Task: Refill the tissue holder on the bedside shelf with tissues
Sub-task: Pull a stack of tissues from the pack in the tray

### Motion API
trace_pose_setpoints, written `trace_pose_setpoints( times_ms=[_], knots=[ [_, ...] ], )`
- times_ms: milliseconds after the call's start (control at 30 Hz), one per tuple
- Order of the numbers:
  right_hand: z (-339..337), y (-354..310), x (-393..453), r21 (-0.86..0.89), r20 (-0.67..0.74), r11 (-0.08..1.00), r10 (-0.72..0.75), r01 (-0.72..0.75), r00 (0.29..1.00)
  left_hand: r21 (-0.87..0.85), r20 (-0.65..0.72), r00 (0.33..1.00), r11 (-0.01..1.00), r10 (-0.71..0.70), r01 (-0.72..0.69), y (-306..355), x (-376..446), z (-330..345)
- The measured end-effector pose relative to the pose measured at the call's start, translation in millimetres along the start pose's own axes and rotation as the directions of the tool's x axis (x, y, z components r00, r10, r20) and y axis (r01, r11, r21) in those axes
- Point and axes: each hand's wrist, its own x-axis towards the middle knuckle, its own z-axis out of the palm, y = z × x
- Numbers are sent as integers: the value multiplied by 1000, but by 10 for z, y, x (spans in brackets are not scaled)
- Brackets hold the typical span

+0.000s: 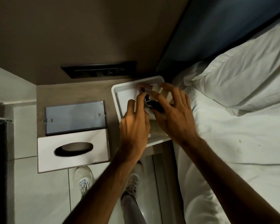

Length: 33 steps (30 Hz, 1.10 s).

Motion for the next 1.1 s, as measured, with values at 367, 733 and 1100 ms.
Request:
trace_pose_setpoints(
  times_ms=[367, 733, 1100],
  knots=[
    [-89, 202, -171, 185, -32, 933, 319, -308, 947, -21, 141, 990, 1000, -14, 17, -146, 99, -47],
    [-100, -123, -185, 272, -93, 944, 218, -186, 972, -124, 92, 995, 991, -33, 44, -107, 120, -11],
    [107, -119, 40, 58, 571, 996, 27, -73, 820, -158, 99, 993, 984, -68, 83, -47, 38, 9]
  ],
)
